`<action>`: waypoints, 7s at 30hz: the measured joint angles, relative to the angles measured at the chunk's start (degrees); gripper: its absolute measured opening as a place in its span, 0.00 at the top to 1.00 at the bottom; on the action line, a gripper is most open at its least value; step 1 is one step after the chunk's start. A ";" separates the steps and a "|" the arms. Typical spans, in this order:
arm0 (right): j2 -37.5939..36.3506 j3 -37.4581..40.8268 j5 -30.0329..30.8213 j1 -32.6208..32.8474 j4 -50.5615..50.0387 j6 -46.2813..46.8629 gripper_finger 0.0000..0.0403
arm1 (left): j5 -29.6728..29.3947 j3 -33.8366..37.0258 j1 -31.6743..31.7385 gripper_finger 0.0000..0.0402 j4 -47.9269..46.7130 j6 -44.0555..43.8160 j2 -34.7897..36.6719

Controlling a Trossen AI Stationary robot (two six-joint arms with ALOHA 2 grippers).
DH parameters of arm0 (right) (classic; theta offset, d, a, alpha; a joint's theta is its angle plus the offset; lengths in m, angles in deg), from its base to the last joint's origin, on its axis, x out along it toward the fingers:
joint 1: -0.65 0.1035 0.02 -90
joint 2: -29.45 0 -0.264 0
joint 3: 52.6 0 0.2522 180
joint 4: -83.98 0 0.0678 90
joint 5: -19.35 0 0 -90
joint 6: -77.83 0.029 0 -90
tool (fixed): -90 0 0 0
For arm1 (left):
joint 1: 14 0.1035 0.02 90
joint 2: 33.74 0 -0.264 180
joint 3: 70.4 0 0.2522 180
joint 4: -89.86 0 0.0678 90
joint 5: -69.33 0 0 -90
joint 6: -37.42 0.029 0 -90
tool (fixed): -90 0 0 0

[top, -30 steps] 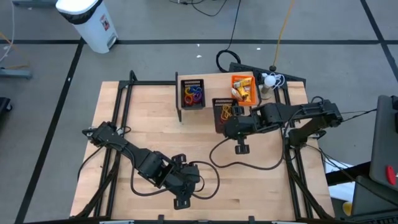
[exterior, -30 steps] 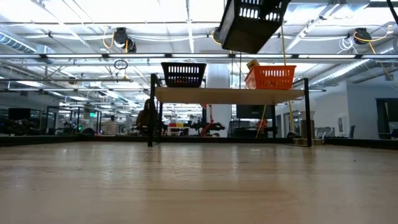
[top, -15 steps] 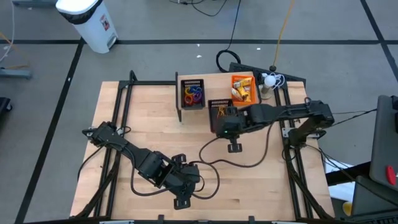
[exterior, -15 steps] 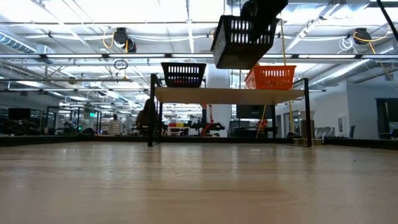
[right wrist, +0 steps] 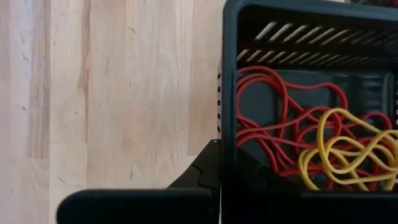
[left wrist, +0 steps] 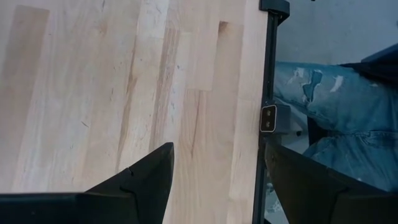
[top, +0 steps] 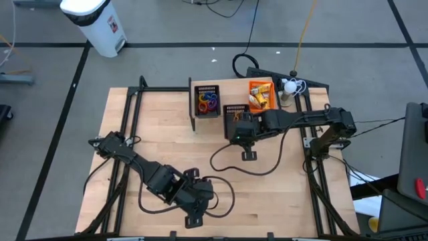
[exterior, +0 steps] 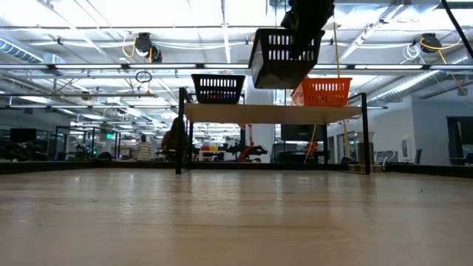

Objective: Pick & Place Office Desk Supplies
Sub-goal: Put the black bin with rubber band on the shelf, then return to Home Position

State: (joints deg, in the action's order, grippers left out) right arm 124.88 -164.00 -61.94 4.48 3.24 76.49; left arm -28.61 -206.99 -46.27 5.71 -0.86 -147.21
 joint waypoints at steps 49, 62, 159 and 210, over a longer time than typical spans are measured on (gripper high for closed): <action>0.25 0.04 -2.96 -8.73 1.73 -7.09 1.00 | -0.05 0.00 -0.13 0.36 0.62 -3.01 0.00; 0.27 0.04 -2.98 -11.66 1.63 -10.04 1.00 | 0.34 0.00 -0.13 0.36 2.03 -2.94 0.00; 5.55 0.00 -2.49 -21.69 7.05 -15.88 0.37 | 0.59 0.00 -0.12 0.36 3.21 -2.89 0.00; -39.40 59.95 13.15 52.76 71.03 22.31 0.36 | -37.49 12.39 -19.34 0.36 17.23 6.24 2.67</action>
State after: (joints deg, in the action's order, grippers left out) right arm 85.48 -104.05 -48.79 57.24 74.28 98.80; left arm -66.10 -194.59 -65.61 22.94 5.37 -144.54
